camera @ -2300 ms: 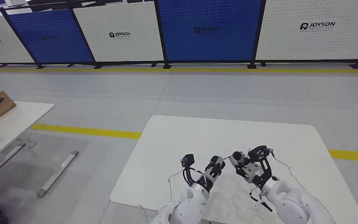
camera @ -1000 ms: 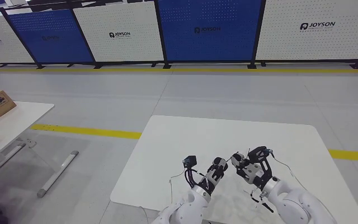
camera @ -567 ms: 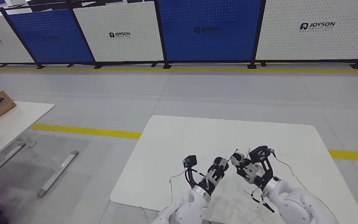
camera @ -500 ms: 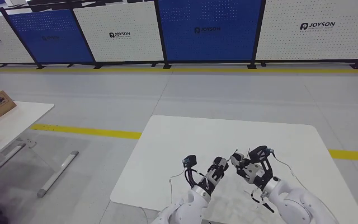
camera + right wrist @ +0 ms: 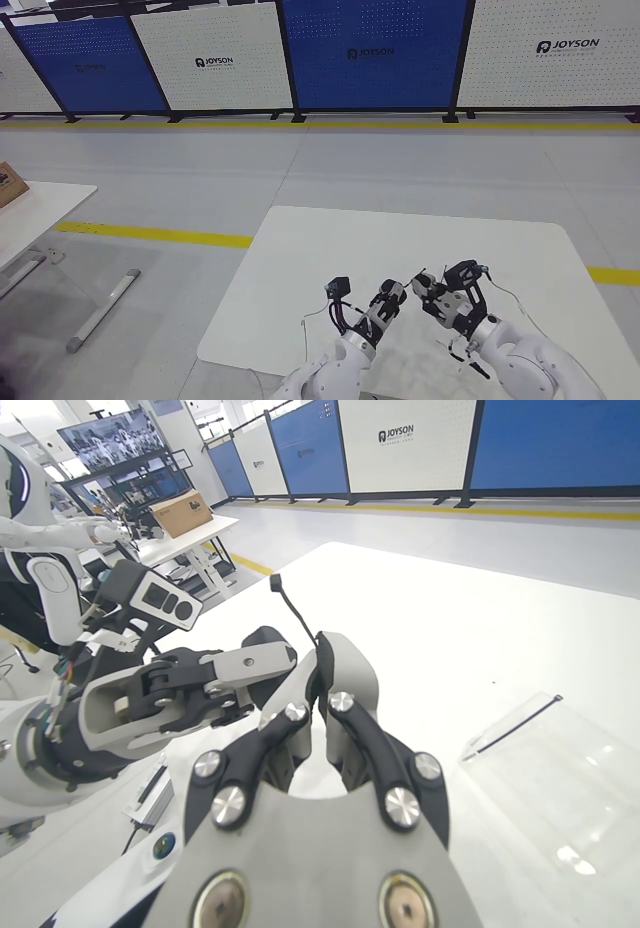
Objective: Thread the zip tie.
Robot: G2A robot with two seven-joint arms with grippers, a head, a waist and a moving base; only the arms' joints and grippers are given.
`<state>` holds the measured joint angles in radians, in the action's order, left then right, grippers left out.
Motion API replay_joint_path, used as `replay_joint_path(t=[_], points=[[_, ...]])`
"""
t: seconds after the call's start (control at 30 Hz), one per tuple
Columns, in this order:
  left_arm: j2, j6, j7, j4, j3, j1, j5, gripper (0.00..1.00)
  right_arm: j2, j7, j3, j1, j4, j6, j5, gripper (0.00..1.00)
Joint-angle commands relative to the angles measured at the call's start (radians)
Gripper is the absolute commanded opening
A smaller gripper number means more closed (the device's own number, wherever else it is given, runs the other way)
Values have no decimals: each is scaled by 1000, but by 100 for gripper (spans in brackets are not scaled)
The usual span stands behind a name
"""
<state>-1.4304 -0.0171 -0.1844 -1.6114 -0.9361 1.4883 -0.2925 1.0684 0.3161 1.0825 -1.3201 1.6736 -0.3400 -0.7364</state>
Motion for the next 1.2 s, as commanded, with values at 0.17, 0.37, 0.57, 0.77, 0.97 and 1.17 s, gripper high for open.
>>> replay_joint_path(t=[0.17, 0.37, 0.57, 0.77, 0.97, 1.17], points=[[-3, -17, 1, 10, 2, -9, 17, 0, -6, -4, -1, -2, -1, 0, 7, 25], [-4, -23, 1, 16, 6, -14, 18, 0, -11, -19, -2, -3, -2, 0, 7, 19], [-4, -21, -3, 16, 7, -14, 18, 0, -16, -34, 5, -10, 0, 0, 7, 6], [-3, -10, 0, 10, 10, -9, 10, 0, -19, -41, 6, -13, 2, 0, 3, 0], [-1, 3, 3, 5, 10, -4, 2, 0, -20, -30, -6, -6, 2, 0, -11, 0], [-1, 1, 3, 7, 11, -5, -2, 0, -21, -33, -11, -2, 0, 0, -12, 0]])
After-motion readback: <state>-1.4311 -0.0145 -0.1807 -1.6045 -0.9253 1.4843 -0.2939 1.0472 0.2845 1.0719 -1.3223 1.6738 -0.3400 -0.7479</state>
